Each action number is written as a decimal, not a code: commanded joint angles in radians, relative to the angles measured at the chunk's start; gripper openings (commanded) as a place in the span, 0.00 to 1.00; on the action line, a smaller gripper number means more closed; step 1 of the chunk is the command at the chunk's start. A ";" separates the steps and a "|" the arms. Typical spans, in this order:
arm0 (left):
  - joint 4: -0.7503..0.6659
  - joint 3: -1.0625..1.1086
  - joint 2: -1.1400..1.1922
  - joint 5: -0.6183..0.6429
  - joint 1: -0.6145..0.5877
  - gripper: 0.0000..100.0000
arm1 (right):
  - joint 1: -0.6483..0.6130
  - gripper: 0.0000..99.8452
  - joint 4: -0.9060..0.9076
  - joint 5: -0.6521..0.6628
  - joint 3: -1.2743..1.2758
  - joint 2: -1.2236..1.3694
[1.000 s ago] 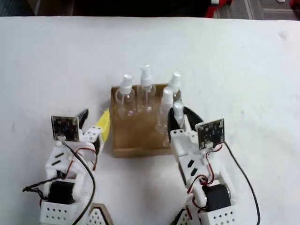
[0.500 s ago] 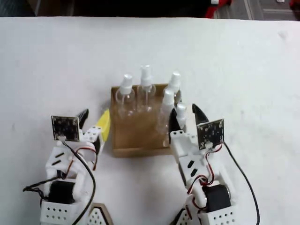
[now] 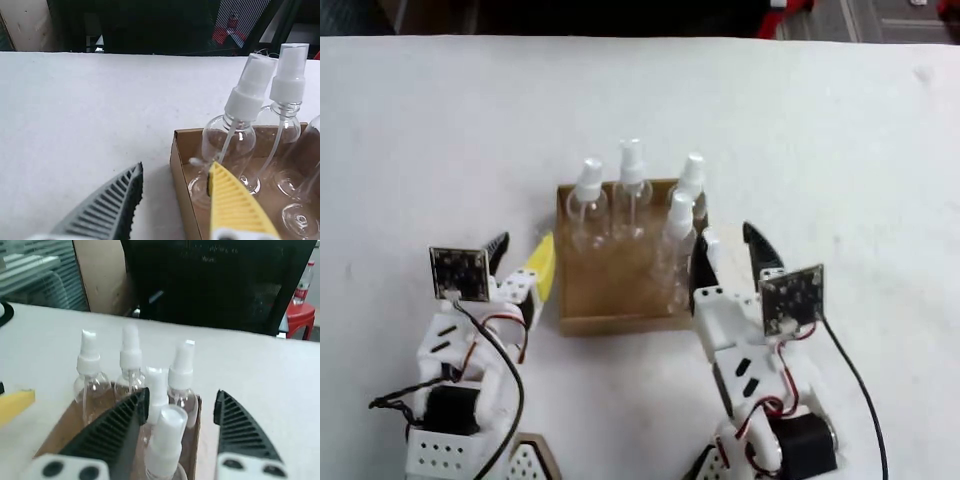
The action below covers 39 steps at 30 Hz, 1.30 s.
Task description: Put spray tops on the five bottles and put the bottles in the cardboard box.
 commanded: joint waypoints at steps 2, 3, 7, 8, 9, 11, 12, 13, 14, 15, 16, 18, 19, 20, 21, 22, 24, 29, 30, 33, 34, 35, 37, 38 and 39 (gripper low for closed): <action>-0.028 -0.008 -0.008 -0.012 0.008 0.18 | -0.001 0.18 -0.018 0.015 -0.222 0.001; -0.032 -0.009 -0.008 -0.014 0.007 0.15 | 0.002 0.16 0.005 0.015 -0.272 0.001; -0.052 -0.069 -0.010 -0.144 0.005 0.02 | 0.128 0.00 0.119 0.017 -0.460 0.001; -0.054 -0.089 -0.010 -0.186 0.005 0.03 | 0.177 0.03 0.142 0.017 -0.494 0.001; -0.054 -0.112 -0.008 -0.213 0.004 0.04 | 0.229 0.05 0.171 0.017 -0.525 0.002; -0.034 -0.160 -0.008 -0.252 0.002 0.02 | 0.326 0.04 0.229 0.017 -0.571 0.002; -0.008 -0.190 -0.008 -0.267 -0.007 0.02 | 0.364 0.03 0.255 0.017 -0.589 0.002; 0.028 -0.226 -0.008 -0.276 -0.028 0.02 | 0.394 0.02 0.280 0.017 -0.605 0.002; 0.064 -0.265 -0.008 -0.281 -0.053 0.02 | 0.414 0.01 0.306 0.017 -0.615 0.002; 0.103 -0.305 -0.008 -0.282 -0.084 0.02 | 0.426 0.02 0.338 0.017 -0.623 0.001; 0.141 -0.348 -0.008 -0.282 -0.116 0.02 | 0.430 0.02 0.371 0.017 -0.631 0.001; 0.229 -0.428 -0.008 -0.281 -0.174 0.02 | 0.429 0.01 0.424 0.017 -0.640 0.001; 0.276 -0.459 -0.008 -0.281 -0.191 0.02 | 0.429 0.01 0.443 0.017 -0.640 0.001; 0.322 -0.483 -0.008 -0.281 -0.200 0.02 | 0.430 0.01 0.458 0.017 -0.640 0.001; 0.362 -0.496 -0.008 -0.281 -0.203 0.02 | 0.433 0.01 0.470 0.017 -0.637 0.001; 0.391 -0.496 -0.008 -0.281 -0.205 0.02 | 0.433 0.01 0.484 0.017 -0.632 0.001; 0.431 -0.485 -0.008 -0.281 -0.205 0.02 | 0.433 0.01 0.513 0.017 -0.611 0.001; 0.368 -0.307 -0.008 -0.279 -0.205 0.02 | 0.435 0.01 0.460 0.071 -0.445 0.002; 0.330 -0.256 -0.008 -0.279 -0.205 0.02 | 0.432 0.01 0.435 0.110 -0.397 0.002; 0.203 -0.097 -0.008 -0.279 -0.205 0.02 | 0.435 0.01 0.337 0.233 -0.236 0.002; 0.163 -0.049 -0.008 -0.279 -0.205 0.02 | 0.435 0.01 0.309 0.267 -0.184 0.001; 0.132 -0.006 -0.008 -0.281 -0.205 0.02 | 0.435 0.01 0.291 0.293 -0.137 0.001; 0.097 0.051 -0.004 -0.285 -0.205 0.02 | 0.437 0.01 0.275 0.324 -0.055 0.001; 0.100 0.046 -0.004 -0.281 -0.205 0.02 | 0.443 0.01 0.275 0.328 -0.020 0.001; 0.110 0.046 -0.008 -0.281 -0.205 0.02 | 0.452 0.01 0.274 0.327 0.006 0.001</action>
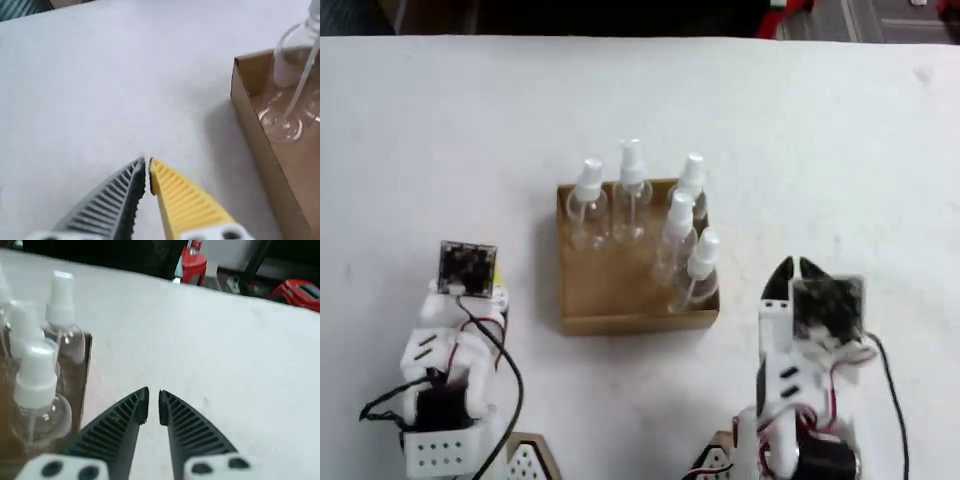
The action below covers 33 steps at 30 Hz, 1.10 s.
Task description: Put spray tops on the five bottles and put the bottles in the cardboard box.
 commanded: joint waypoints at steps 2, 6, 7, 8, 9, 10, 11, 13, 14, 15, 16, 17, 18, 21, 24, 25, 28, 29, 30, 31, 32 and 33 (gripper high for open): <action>-0.032 0.014 -0.008 -0.008 -0.012 0.02 | 0.042 0.01 -0.038 0.029 0.107 0.004; -0.029 0.014 -0.008 -0.006 -0.012 0.02 | 0.065 0.01 -0.110 0.028 0.227 0.004; -0.023 0.014 -0.008 -0.006 -0.012 0.02 | 0.070 0.01 -0.136 0.028 0.265 0.004; -0.009 0.014 -0.008 -0.006 -0.012 0.03 | 0.070 0.01 -0.166 0.028 0.308 0.004; 0.006 0.014 -0.008 -0.006 -0.010 0.03 | 0.074 0.01 -0.199 0.028 0.351 0.004; 0.025 0.014 -0.008 -0.006 -0.010 0.03 | 0.085 0.01 -0.229 0.028 0.394 0.004; 0.043 0.014 -0.008 -0.006 -0.008 0.03 | 0.094 0.01 -0.265 0.028 0.436 0.004; 0.087 0.014 -0.008 -0.006 0.010 0.03 | 0.116 0.01 -0.332 0.028 0.502 0.008; 0.117 0.014 -0.008 -0.009 0.024 0.03 | 0.131 0.01 -0.338 0.028 0.502 0.012; 0.144 0.014 -0.008 -0.012 0.041 0.03 | 0.143 0.01 -0.334 0.021 0.499 0.010; 0.167 0.014 -0.008 -0.015 0.062 0.03 | 0.151 0.01 -0.332 0.003 0.499 0.008; 0.190 0.014 -0.008 -0.015 0.085 0.02 | 0.153 0.01 -0.325 -0.023 0.499 0.010; 0.219 0.014 -0.008 -0.015 0.107 0.02 | 0.150 0.01 -0.309 -0.037 0.499 0.012; 0.334 0.014 -0.008 -0.015 0.130 0.02 | 0.119 0.01 -0.223 -0.051 0.499 0.010; 0.425 0.014 -0.008 -0.009 0.127 0.02 | 0.099 0.01 -0.079 -0.055 0.499 0.010; 0.439 0.014 -0.008 -0.008 0.120 0.02 | 0.094 0.01 -0.033 -0.061 0.499 0.010; 0.436 0.014 -0.008 -0.006 0.085 0.03 | 0.093 0.01 0.031 -0.063 0.499 0.008; 0.436 0.014 -0.008 -0.006 0.077 0.03 | 0.094 0.01 0.047 -0.063 0.499 0.008; 0.436 0.014 -0.008 -0.006 0.068 0.03 | 0.094 0.01 0.067 -0.063 0.499 0.008; 0.436 0.014 -0.008 -0.006 0.062 0.02 | 0.094 0.01 0.079 -0.063 0.499 0.008; 0.436 0.014 -0.008 -0.005 0.058 0.02 | 0.094 0.01 0.082 -0.063 0.499 0.008; 0.436 0.014 -0.008 0.003 0.058 0.02 | 0.094 0.01 0.082 -0.064 0.499 0.008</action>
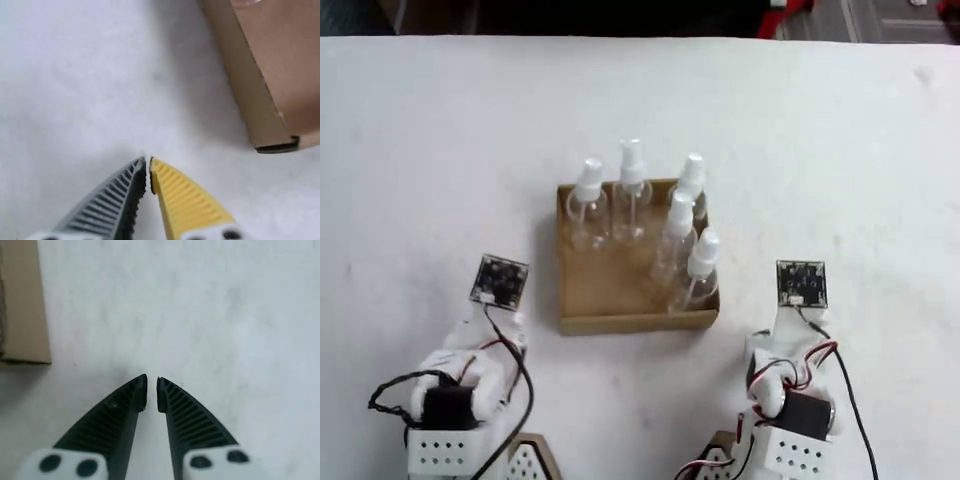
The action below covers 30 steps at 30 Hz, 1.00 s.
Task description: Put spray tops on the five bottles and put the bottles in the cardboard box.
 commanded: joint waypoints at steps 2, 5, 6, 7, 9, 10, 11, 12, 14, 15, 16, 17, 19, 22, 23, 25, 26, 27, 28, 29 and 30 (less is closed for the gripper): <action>0.005 0.002 -0.007 0.071 -0.021 0.02 | -0.008 0.01 0.015 -0.009 0.008 -0.007; 0.002 0.002 -0.005 0.189 -0.018 0.02 | -0.008 0.01 0.015 -0.009 0.008 -0.007; 0.002 0.002 -0.005 0.213 -0.022 0.03 | -0.010 0.01 0.015 -0.009 0.008 -0.007; 0.002 0.002 -0.005 0.222 -0.024 0.03 | -0.010 0.01 0.015 -0.009 0.008 -0.007; 0.002 0.002 -0.005 0.224 -0.024 0.03 | -0.010 0.01 0.015 -0.009 0.008 -0.007; 0.002 0.002 -0.005 0.224 -0.024 0.03 | -0.010 0.01 0.015 -0.012 0.009 -0.007; 0.002 0.002 -0.005 0.224 -0.024 0.03 | -0.010 0.01 0.015 -0.038 0.009 -0.007; 0.002 0.002 -0.005 0.224 -0.024 0.03 | -0.010 0.01 0.016 -0.083 0.009 -0.007; 0.002 0.002 -0.005 0.224 -0.024 0.03 | -0.036 0.01 0.015 -0.201 0.009 -0.007; 0.002 0.002 -0.005 0.224 -0.024 0.03 | -0.058 0.01 0.013 -0.262 0.009 -0.007; 0.002 0.002 -0.005 0.224 -0.025 0.03 | -0.071 0.01 0.013 -0.313 0.009 -0.007; 0.002 0.002 -0.005 0.224 -0.025 0.02 | -0.081 0.01 0.013 -0.354 0.009 -0.007; 0.002 0.002 -0.005 0.224 -0.025 0.02 | -0.088 0.01 0.013 -0.358 0.009 -0.007; 0.002 0.002 -0.005 0.224 -0.025 0.02 | -0.091 0.01 0.013 -0.287 0.009 -0.007; 0.002 0.002 -0.005 0.224 -0.025 0.02 | -0.091 0.01 0.010 -0.272 0.009 -0.004; 0.002 0.002 -0.005 0.224 -0.025 0.02 | -0.091 0.01 0.010 -0.267 0.009 -0.004; 0.002 0.002 -0.005 0.224 -0.025 0.02 | -0.091 0.01 0.010 -0.267 0.009 -0.004; 0.002 0.002 -0.005 0.224 -0.025 0.02 | -0.091 0.01 0.010 -0.267 0.009 -0.004; 0.002 0.002 -0.005 0.224 -0.025 0.02 | -0.091 0.01 0.010 -0.267 0.009 -0.002; 0.002 0.002 -0.005 0.224 -0.025 0.02 | -0.093 0.01 0.010 -0.265 0.009 -0.002; 0.002 0.002 -0.005 0.224 -0.025 0.02 | -0.094 0.01 0.010 -0.264 0.009 -0.002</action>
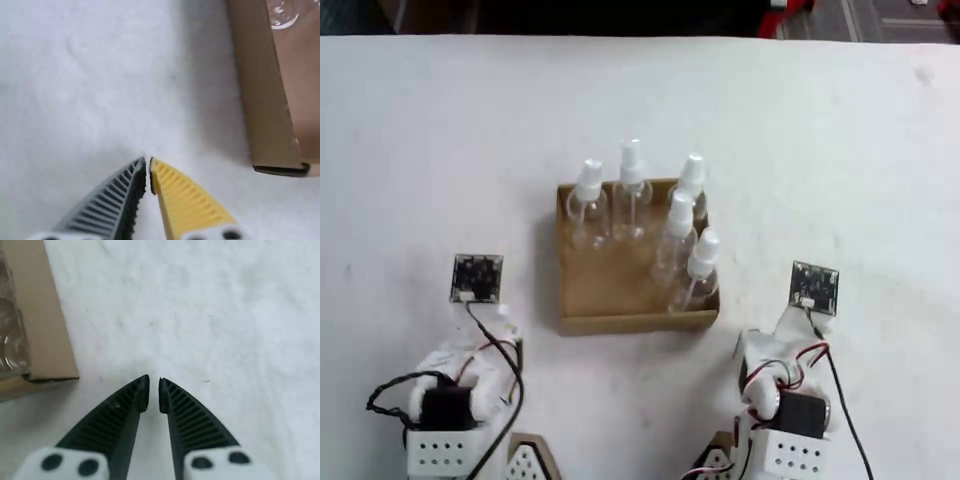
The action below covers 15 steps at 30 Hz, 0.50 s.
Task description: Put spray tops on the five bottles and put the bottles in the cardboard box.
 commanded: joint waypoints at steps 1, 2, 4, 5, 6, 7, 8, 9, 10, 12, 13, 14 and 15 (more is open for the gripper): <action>0.002 0.002 -0.005 0.012 -0.015 0.02 | -0.027 0.01 0.001 0.017 0.009 -0.002; 0.002 0.003 -0.005 0.012 -0.015 0.02 | -0.041 0.01 0.001 0.018 0.009 -0.001; 0.002 0.003 -0.005 0.012 -0.015 0.03 | -0.053 0.01 0.001 0.018 0.009 -0.001; 0.002 0.003 -0.005 0.012 -0.015 0.03 | -0.053 0.01 0.001 0.018 0.009 -0.001; 0.002 0.003 -0.005 0.012 -0.015 0.03 | -0.054 0.01 0.001 0.018 0.009 -0.001; 0.002 0.003 -0.005 0.012 -0.015 0.03 | -0.054 0.01 0.001 0.018 0.009 -0.001; 0.002 0.003 -0.005 0.012 -0.015 0.03 | -0.054 0.01 0.001 0.018 0.009 -0.001; 0.002 0.003 -0.005 0.012 -0.015 0.03 | -0.056 0.01 0.001 0.018 0.009 -0.001; 0.002 0.003 -0.005 0.012 -0.015 0.03 | -0.056 0.01 0.001 0.018 0.009 -0.001; 0.002 0.003 -0.005 0.012 -0.013 0.03 | -0.056 0.01 0.001 0.018 0.009 -0.002; 0.002 0.003 -0.005 0.012 -0.013 0.03 | -0.056 0.01 0.001 0.018 0.009 -0.004; 0.002 0.003 -0.005 0.012 -0.013 0.03 | -0.053 0.01 0.002 0.018 0.009 -0.004; 0.002 0.003 -0.005 0.012 -0.013 0.03 | -0.051 0.01 0.002 0.018 0.009 -0.005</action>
